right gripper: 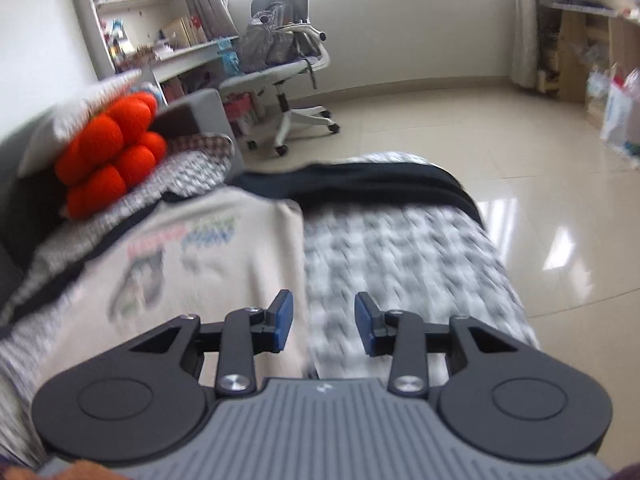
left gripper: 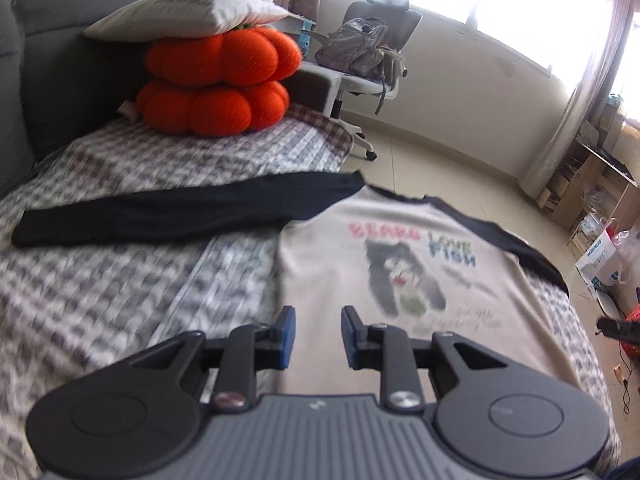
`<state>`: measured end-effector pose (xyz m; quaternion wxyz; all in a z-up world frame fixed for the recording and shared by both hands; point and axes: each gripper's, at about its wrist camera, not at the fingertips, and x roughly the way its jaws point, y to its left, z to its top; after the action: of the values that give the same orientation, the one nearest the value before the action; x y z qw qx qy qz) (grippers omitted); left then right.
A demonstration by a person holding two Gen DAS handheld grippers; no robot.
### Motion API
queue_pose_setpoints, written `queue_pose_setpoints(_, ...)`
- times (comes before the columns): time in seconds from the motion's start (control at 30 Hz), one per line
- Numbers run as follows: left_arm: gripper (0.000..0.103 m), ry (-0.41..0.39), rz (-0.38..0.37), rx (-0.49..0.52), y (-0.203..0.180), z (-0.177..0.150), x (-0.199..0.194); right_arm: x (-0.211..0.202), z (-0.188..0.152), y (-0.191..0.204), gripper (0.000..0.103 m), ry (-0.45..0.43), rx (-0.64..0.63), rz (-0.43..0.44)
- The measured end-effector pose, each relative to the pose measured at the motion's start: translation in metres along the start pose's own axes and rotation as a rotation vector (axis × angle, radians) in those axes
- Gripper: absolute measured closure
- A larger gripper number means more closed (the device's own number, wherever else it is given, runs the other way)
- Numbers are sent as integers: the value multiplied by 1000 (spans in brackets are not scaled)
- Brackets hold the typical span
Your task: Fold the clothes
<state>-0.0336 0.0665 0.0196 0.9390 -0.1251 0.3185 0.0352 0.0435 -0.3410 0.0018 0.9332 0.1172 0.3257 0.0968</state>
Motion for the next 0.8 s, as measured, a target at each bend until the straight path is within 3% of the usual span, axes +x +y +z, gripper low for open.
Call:
queue_pose_setpoints(0.13, 63, 20, -47, -47, -13, 28, 31, 52, 41, -13, 65, 70, 41, 54)
queue_pose_setpoints(0.23, 63, 71, 7, -120, -11, 44, 70, 106, 51, -41, 65, 197, 150, 75)
queue_pose_setpoints(0.3, 63, 86, 50, -114, -12, 50, 94, 127, 51, -54, 65, 226, 224, 95)
queue_pose_setpoints(0.4, 58, 80, 77, -91, -14, 54, 122, 132, 54, -52, 65, 187, 193, 108)
queue_pose_setpoints(0.57, 54, 98, 94, -71, -20, 59, 161, 153, 65, -45, 64, 133, 58, 58)
queue_pose_setpoints(0.63, 54, 102, 104, -59, -24, 63, 172, 164, 71, -50, 62, 116, 80, 52)
queue_pose_setpoints(0.7, 50, 95, 123, -38, -29, 65, 181, 175, 76, -50, 53, 92, 98, 50)
queue_pose_setpoints(0.8, 50, 127, 138, -27, -29, 61, 193, 186, 82, -44, 54, 54, 87, 0)
